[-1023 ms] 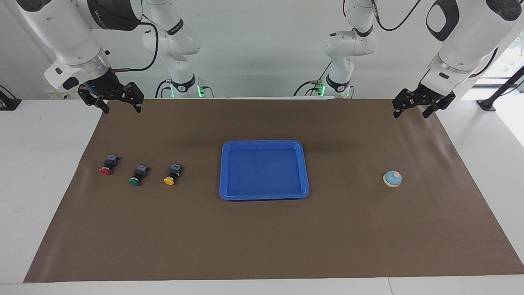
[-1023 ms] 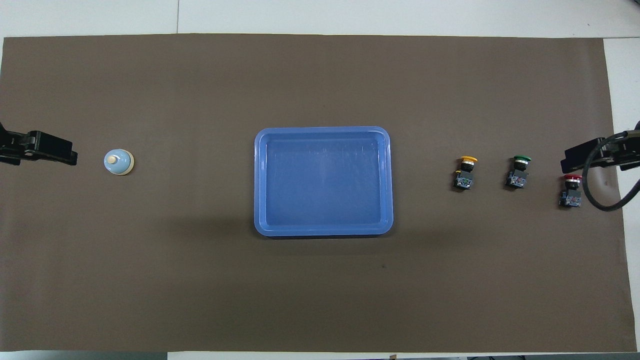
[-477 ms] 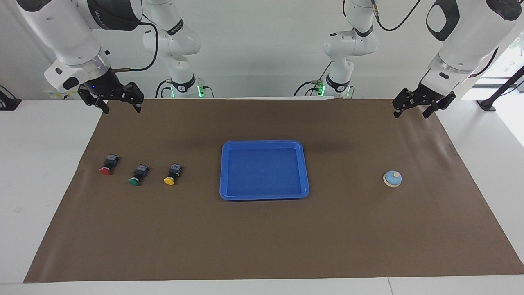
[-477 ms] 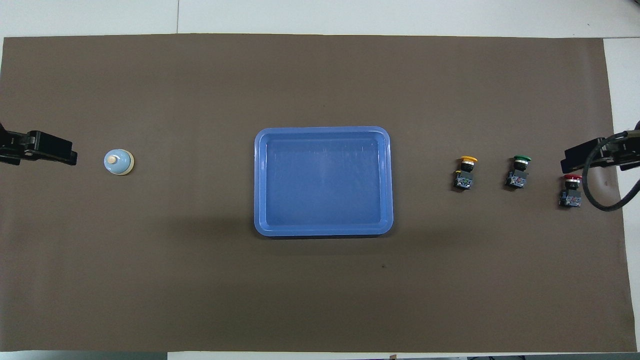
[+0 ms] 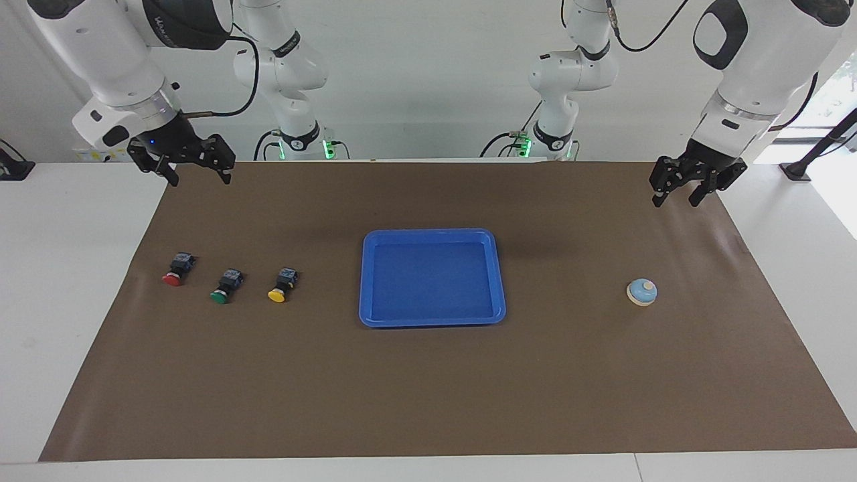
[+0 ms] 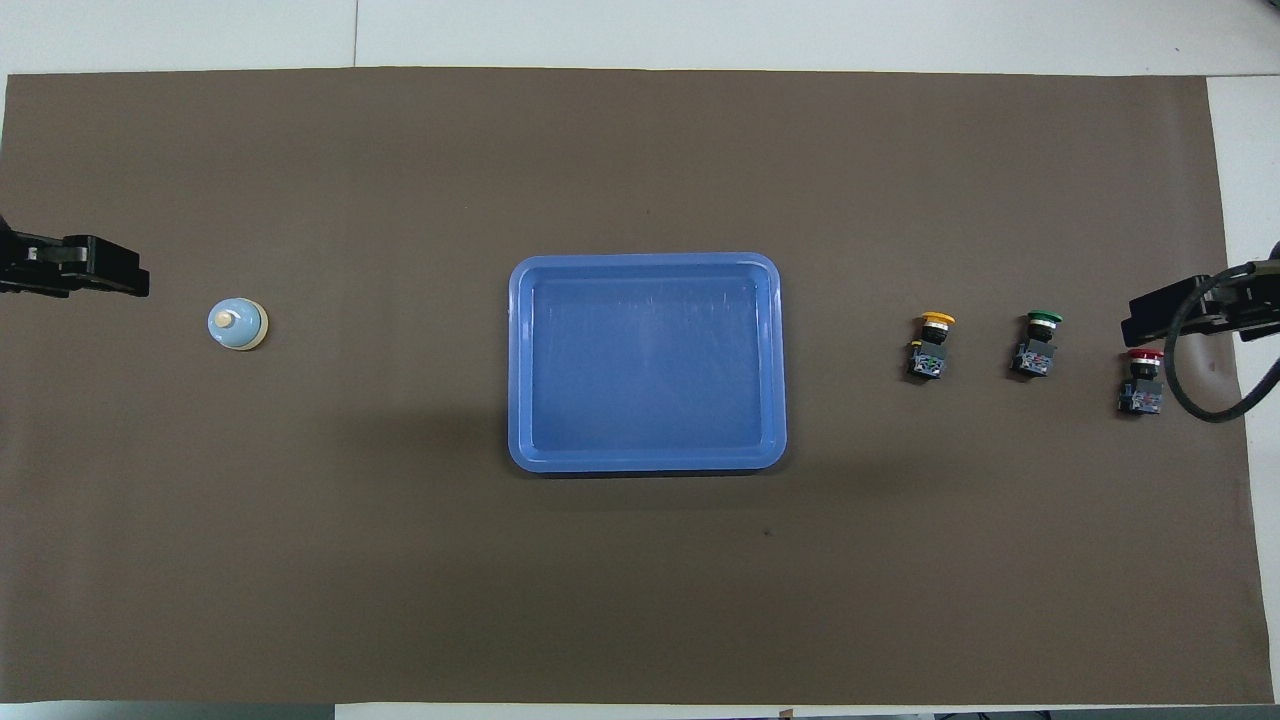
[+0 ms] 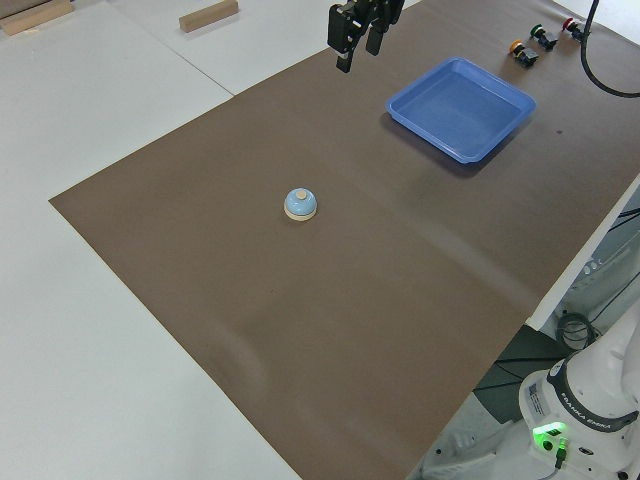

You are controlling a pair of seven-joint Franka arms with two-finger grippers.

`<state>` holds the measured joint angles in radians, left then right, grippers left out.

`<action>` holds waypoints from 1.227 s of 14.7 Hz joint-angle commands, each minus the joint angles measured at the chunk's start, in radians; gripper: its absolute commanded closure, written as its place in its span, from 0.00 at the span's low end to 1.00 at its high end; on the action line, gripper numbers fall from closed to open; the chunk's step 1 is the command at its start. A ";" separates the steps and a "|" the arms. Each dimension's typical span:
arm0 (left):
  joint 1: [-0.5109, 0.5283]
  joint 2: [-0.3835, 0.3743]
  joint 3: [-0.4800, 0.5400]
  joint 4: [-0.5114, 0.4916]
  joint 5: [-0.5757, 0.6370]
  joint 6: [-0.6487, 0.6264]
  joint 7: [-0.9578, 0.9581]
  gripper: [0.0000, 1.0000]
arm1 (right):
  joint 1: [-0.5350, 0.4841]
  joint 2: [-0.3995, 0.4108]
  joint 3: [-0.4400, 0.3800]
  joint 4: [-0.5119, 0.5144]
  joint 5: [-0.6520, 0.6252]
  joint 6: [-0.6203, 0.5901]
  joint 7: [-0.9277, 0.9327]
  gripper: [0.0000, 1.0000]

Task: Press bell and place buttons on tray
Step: 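Move the left gripper toward the silver bell, then press down on the silver bell with the left gripper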

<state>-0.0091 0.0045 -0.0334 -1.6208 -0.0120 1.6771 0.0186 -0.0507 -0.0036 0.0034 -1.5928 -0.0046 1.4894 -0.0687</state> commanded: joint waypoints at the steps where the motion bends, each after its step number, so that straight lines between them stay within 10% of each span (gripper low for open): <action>1: 0.000 -0.012 0.003 -0.016 0.010 -0.003 -0.025 1.00 | -0.012 -0.015 0.009 -0.013 -0.008 0.000 -0.022 0.00; 18: 0.060 0.201 0.012 -0.056 -0.026 0.228 0.010 1.00 | -0.011 -0.015 0.009 -0.013 -0.008 0.000 -0.022 0.00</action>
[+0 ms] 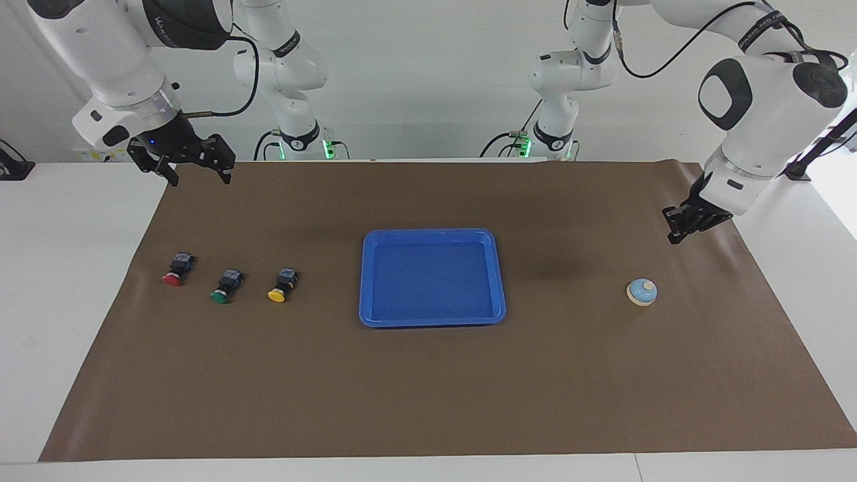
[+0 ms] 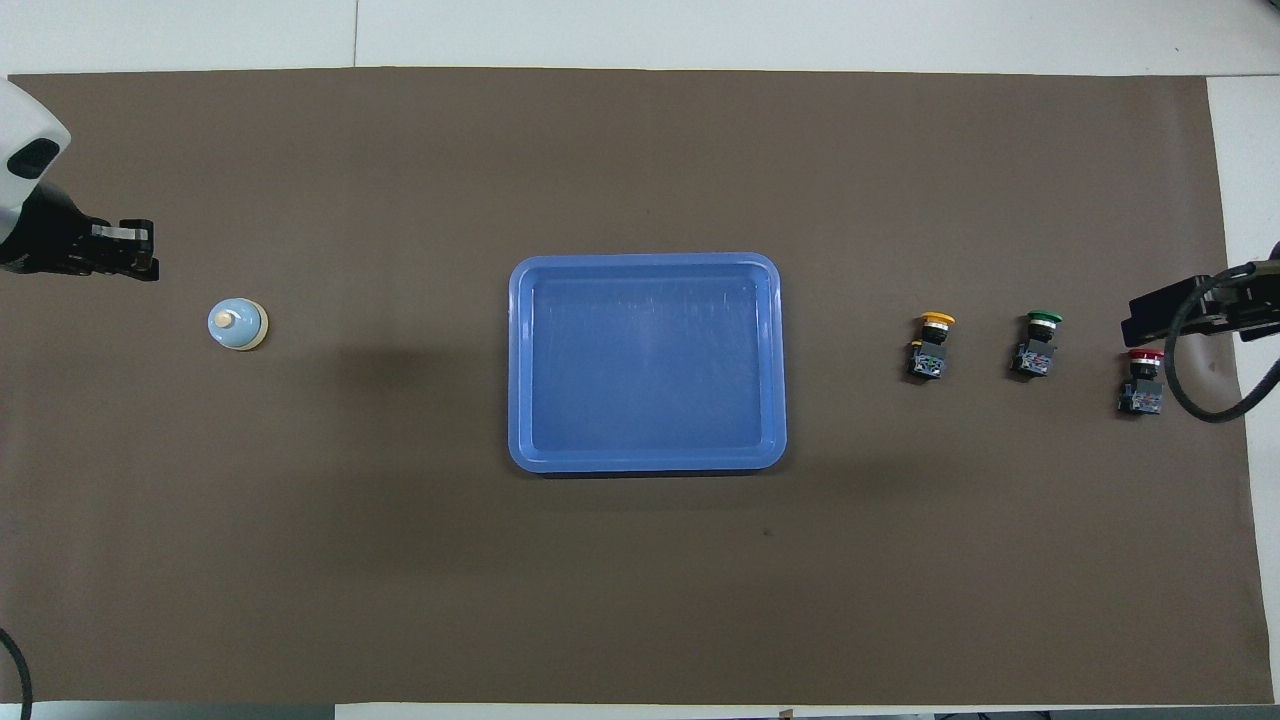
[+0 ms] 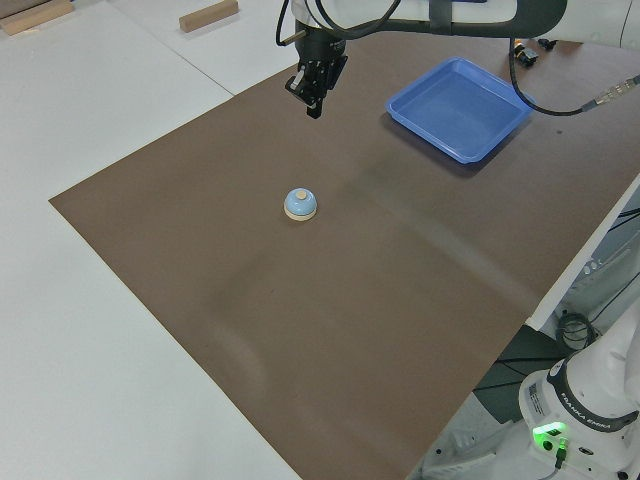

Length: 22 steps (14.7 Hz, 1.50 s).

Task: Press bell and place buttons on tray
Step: 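Press down on the silver bell with the left gripper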

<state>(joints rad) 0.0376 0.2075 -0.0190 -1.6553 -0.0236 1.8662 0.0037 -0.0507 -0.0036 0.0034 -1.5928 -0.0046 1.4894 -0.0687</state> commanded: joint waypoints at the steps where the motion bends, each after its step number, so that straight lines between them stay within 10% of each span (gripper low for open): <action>1: 0.022 0.000 -0.003 -0.027 -0.015 0.054 0.033 1.00 | -0.012 -0.015 0.009 -0.013 -0.009 0.000 -0.022 0.00; 22: 0.073 0.088 0.001 -0.330 -0.009 0.474 0.105 1.00 | -0.012 -0.015 0.009 -0.013 -0.008 0.000 -0.022 0.00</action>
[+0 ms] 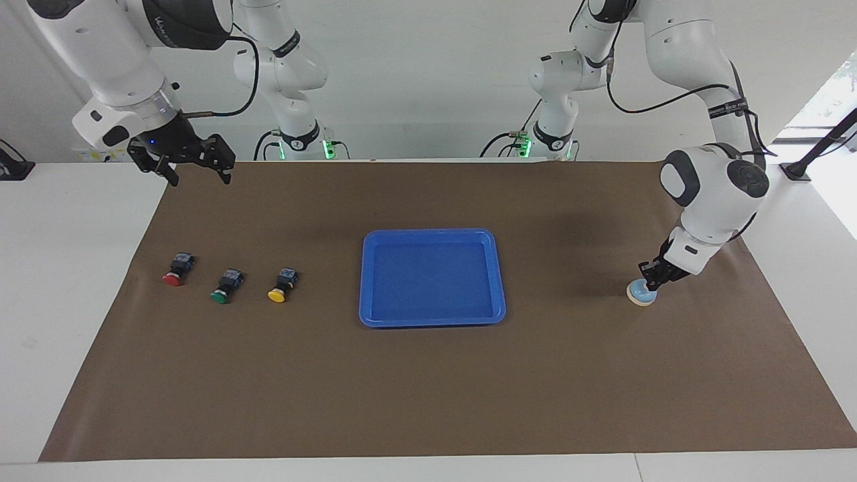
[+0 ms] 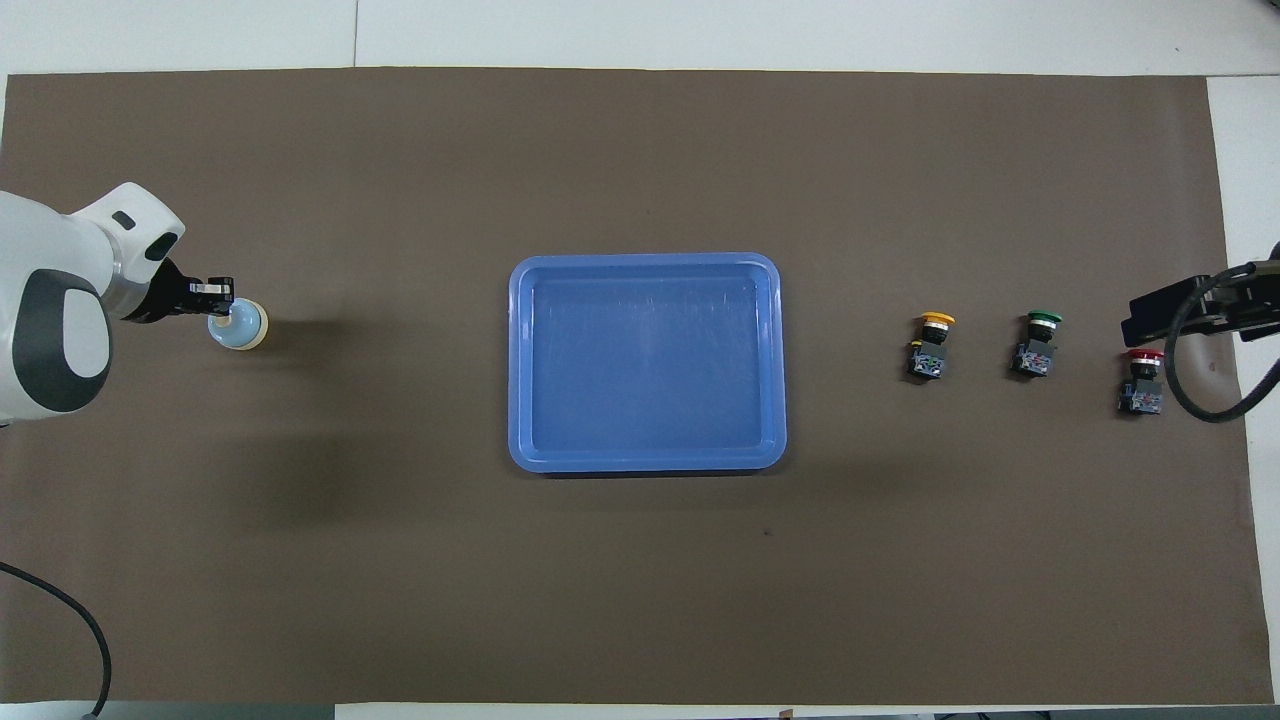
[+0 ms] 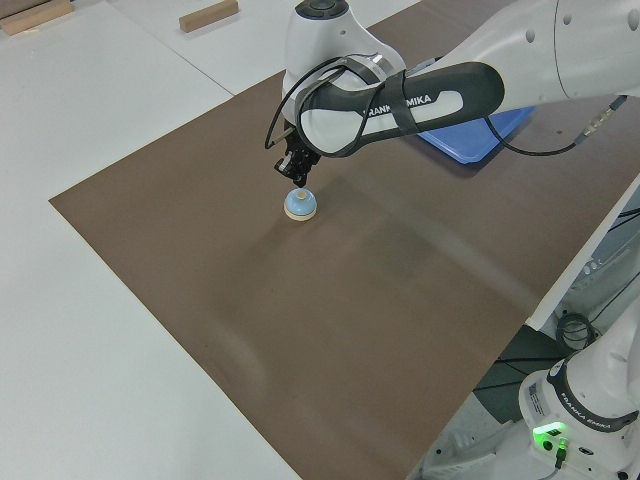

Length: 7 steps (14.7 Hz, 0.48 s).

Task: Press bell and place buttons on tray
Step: 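Press down on the silver bell with the left gripper, then lift the left gripper back from the bell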

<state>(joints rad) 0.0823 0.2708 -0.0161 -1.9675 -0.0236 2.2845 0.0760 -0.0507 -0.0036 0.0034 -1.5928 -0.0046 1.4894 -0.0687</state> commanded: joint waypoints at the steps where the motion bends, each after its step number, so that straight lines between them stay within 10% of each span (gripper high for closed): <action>1: 0.030 0.025 -0.002 -0.019 -0.009 0.059 0.040 1.00 | -0.011 -0.015 0.009 -0.013 -0.008 0.000 -0.022 0.00; 7: -0.001 -0.040 -0.008 0.143 -0.010 -0.255 -0.005 1.00 | -0.012 -0.015 0.009 -0.013 -0.009 0.000 -0.022 0.00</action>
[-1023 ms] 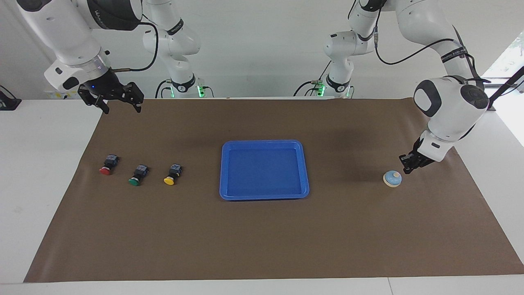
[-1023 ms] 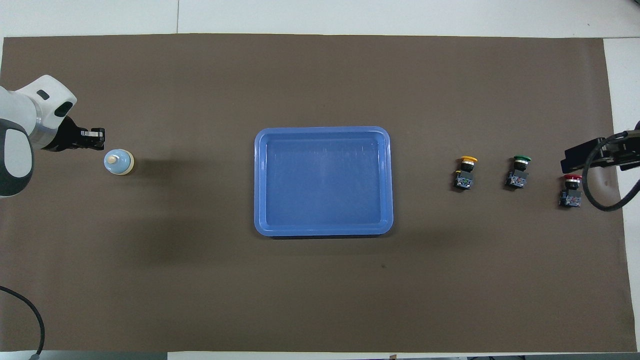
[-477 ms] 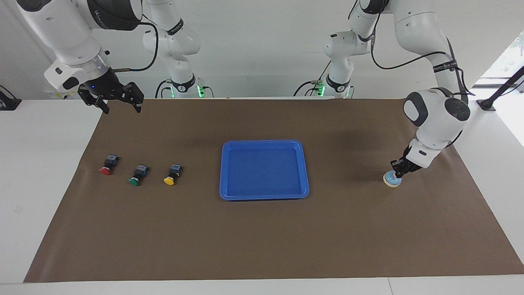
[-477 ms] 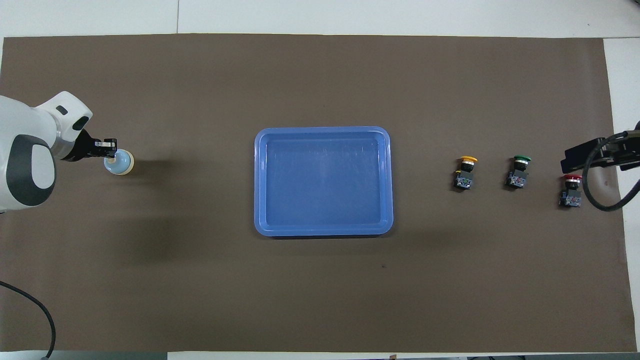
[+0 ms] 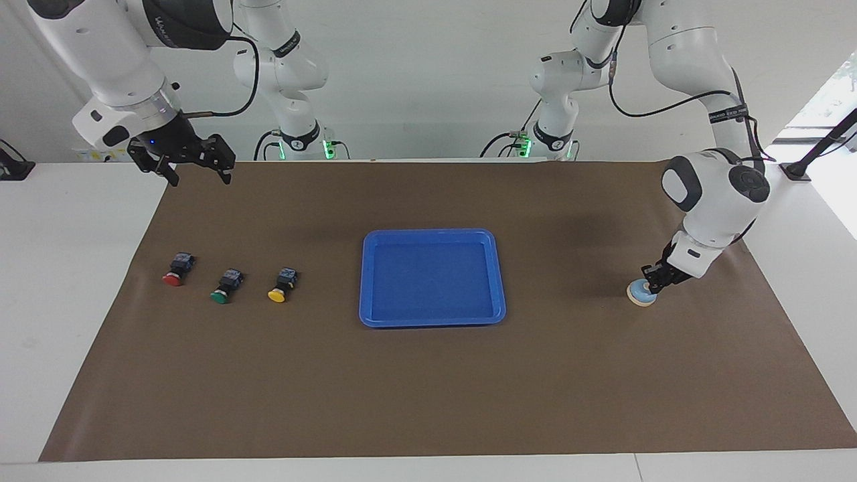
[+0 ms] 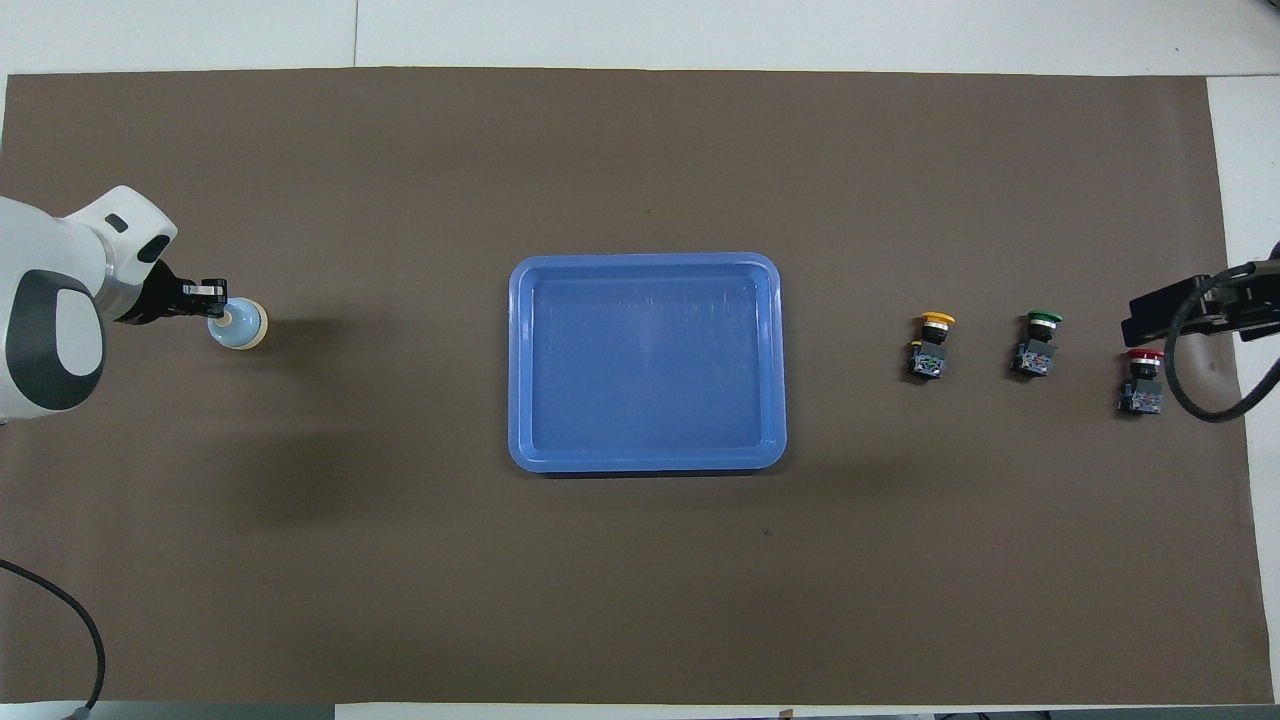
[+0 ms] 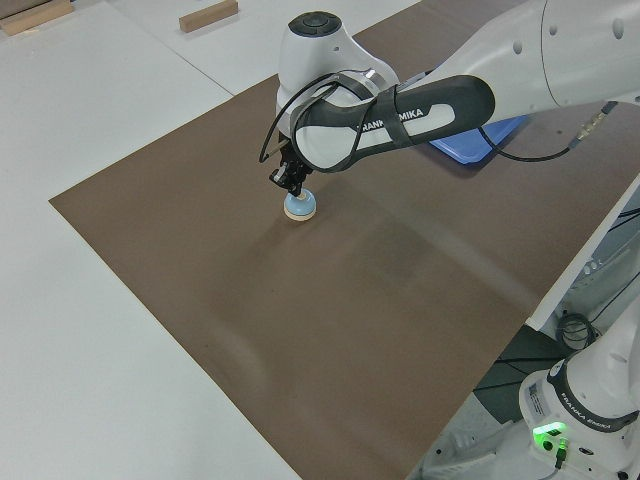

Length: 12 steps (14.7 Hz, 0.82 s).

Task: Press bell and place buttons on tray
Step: 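Lift the left gripper back from the bell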

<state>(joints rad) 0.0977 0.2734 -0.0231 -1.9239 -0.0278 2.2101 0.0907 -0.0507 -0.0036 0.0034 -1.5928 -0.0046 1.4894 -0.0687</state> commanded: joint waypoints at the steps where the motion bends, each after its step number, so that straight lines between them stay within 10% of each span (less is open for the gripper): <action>1: -0.033 -0.068 0.000 0.143 -0.004 -0.273 -0.034 1.00 | -0.011 -0.015 0.009 -0.013 -0.008 0.000 -0.022 0.00; 10: -0.098 -0.266 -0.009 0.255 0.060 -0.716 -0.057 1.00 | -0.018 -0.016 0.009 -0.013 -0.008 -0.027 -0.023 0.00; 11: -0.098 -0.269 -0.008 0.253 0.060 -0.725 -0.057 0.84 | -0.018 -0.016 0.009 -0.013 -0.009 -0.026 -0.029 0.00; 12: -0.092 -0.272 -0.005 0.256 0.060 -0.737 -0.057 0.42 | -0.017 -0.016 0.009 -0.013 -0.009 -0.028 -0.029 0.00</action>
<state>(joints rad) 0.0148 0.0118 -0.0404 -1.6621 0.0077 1.5048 0.0400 -0.0517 -0.0041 0.0018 -1.5928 -0.0046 1.4714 -0.0687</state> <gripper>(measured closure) 0.930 0.000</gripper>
